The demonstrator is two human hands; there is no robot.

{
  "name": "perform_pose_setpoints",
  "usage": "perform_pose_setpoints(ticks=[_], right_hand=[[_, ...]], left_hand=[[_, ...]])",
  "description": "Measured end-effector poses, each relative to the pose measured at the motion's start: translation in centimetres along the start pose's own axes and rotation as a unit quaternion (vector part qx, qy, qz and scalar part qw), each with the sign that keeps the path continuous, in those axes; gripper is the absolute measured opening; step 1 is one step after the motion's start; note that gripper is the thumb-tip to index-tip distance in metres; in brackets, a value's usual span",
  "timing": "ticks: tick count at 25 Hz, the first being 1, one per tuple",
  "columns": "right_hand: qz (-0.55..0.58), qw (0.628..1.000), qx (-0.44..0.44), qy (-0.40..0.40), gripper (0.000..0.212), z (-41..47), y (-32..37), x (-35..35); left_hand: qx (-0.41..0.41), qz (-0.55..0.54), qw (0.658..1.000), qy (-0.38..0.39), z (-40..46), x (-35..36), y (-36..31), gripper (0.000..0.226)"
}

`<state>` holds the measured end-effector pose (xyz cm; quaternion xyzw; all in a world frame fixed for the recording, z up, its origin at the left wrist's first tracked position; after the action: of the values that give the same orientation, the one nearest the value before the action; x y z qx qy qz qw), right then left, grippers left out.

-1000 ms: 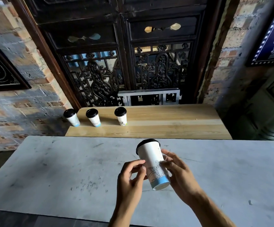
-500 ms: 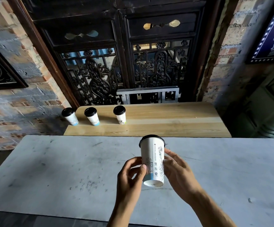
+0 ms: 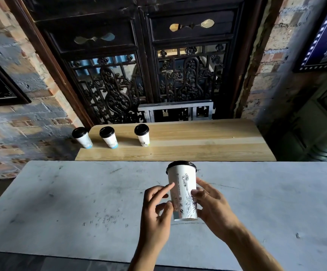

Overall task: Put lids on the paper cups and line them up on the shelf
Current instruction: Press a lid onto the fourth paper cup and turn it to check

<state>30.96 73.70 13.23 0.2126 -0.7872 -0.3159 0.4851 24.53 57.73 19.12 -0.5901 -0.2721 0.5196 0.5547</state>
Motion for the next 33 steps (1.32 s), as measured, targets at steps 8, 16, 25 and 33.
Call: perform_pose_setpoints(ticks=[8,16,25,33], right_hand=[[0.019,1.000,-0.004,0.005,0.045,-0.2,-0.1,-0.6],[-0.001,0.999,-0.044,0.015,0.055,0.4,0.0,-1.6],[-0.086,0.995,-0.046,0.032,0.045,1.0,0.3,-2.6],[-0.281,0.959,-0.013,0.024,0.059,4.9,0.2,-5.2]], left_hand=[[-0.014,-0.011,1.000,-0.018,0.0,-0.2,-0.1,0.036],[-0.100,-0.055,0.993,-0.005,-0.1,0.7,1.9,0.022],[-0.124,-0.012,0.992,-0.010,0.0,1.9,2.7,0.023],[-0.168,0.002,0.986,0.023,1.5,4.1,5.8,0.033]])
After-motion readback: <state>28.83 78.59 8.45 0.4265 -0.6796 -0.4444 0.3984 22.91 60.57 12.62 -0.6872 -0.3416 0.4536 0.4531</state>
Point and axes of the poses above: each hand's wrist, its own z-axis towards the middle knuckle, its own x-axis out of the palm, y = z × x, the point moved 10 cm from there along z, towards the middle knuckle, and after that the axes turned 7 degrees about z, right-handed, at the moved point
